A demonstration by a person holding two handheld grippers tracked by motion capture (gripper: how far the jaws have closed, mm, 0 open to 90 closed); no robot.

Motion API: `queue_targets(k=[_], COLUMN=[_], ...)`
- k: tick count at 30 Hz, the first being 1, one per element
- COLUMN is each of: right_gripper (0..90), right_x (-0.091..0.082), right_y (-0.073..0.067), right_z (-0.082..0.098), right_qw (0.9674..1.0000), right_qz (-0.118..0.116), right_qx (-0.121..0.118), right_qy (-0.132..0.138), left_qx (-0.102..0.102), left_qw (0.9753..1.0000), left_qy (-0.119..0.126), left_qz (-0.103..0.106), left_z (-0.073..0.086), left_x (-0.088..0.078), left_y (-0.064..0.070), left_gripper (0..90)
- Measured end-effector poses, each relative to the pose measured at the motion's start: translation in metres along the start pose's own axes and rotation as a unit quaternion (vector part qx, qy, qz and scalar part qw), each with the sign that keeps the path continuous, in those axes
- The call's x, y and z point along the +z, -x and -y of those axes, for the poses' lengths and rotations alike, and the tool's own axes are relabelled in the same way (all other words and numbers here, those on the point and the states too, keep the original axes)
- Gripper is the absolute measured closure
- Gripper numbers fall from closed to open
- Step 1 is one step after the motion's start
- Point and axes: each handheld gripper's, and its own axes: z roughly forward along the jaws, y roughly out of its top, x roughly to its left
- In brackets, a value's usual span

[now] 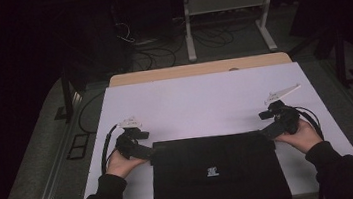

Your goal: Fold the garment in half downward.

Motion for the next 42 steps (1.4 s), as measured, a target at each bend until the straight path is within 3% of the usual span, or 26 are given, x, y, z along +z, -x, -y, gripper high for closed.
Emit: queue_targets(k=[9,17,23,30,35,42], right_gripper=[2.2,5.7,8.5,13.9,23.9,38.9], right_x=[0.003,0.006,0.003,0.000,-0.001,0.002], right_y=[0.009,0.022,0.033,0.044,0.050,0.052], right_z=[0.004,0.013,0.021,0.029,0.034,0.036], right_qw=[0.9999,0.9994,0.9988,0.9980,0.9974,0.9973], right_qz=[0.003,0.002,0.004,0.002,0.001,-0.013], right_qx=[0.004,0.025,0.041,0.058,0.064,0.058], right_qy=[-0.010,-0.023,-0.028,-0.028,-0.032,-0.042], left_qx=[-0.013,-0.016,-0.010,-0.021,-0.033,-0.030], left_qw=[0.9998,0.9997,0.9997,0.9997,0.9993,0.9994], left_qy=[-0.012,-0.017,-0.018,-0.012,-0.013,-0.017], left_qz=[-0.003,-0.003,0.010,0.010,0.009,0.008], left_z=[0.008,0.010,0.011,0.012,0.015,0.016], left_x=[0.007,0.012,0.014,0.016,0.016,0.016], left_y=[-0.010,-0.015,-0.017,-0.026,-0.033,-0.035], left_gripper=[0.0,0.0,9.5,14.9,19.5,27.8])
